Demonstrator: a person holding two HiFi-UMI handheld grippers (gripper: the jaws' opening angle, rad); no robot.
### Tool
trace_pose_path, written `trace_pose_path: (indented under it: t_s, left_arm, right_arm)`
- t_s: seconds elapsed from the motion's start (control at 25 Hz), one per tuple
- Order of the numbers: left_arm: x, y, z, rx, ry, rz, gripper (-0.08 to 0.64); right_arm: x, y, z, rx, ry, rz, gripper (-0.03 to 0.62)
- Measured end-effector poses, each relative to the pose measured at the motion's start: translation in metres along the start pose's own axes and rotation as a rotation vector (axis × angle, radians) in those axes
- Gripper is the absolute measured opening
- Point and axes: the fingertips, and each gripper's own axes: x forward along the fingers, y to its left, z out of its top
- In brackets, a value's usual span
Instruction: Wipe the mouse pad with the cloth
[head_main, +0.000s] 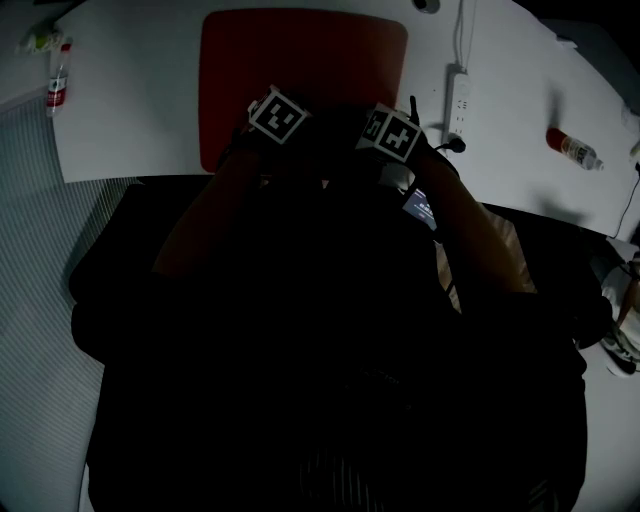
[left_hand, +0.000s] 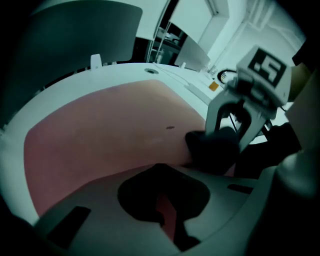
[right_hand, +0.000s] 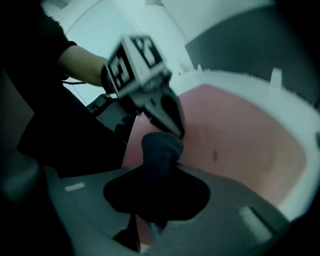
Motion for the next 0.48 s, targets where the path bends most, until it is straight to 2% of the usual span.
trace_pose_path:
  t_s: [0.08,0.12,0.16,0.28,0.32,0.4,0.48]
  left_arm:
    - [-0.006,-0.002,-0.01,0.002,0.046,-0.018,0.0]
    - [-0.011,-0.006,-0.005,-0.007,0.02,-0.061,0.0]
    - [-0.021,-0.013,0.011,-0.021,-0.063,-0.115,0.0]
    - [-0.091,-0.033,0.077,-0.065,-0.444,-0.221,0.0]
    - [-0.12,-0.042,0.093,-0.067,-0.545,-0.248,0.0]
    - [-0.169,-0.065,0.112,-0.049,-0.677,-0.323,0.0]
    - [-0.2,-0.086,0.12,-0.02,-0.74,-0.408,0.0]
  right_arm:
    - [-0.038,-0.001,0.023,0.018,-0.094,-0.055,0.1]
    - [-0.062,-0.003,0.037,0.053,-0.17,-0.104,0.1]
    - [-0.088,-0.003,0.051,0.095,-0.257,-0.159,0.1]
    - [-0.157,0.011,0.087,0.182,-0.512,-0.289,0.094]
    - [-0.175,0.02,0.095,0.201,-0.577,-0.322,0.093]
    - [-0.202,0.039,0.106,0.224,-0.666,-0.385,0.094]
    - [-0.224,0.058,0.117,0.238,-0.745,-0.432,0.094]
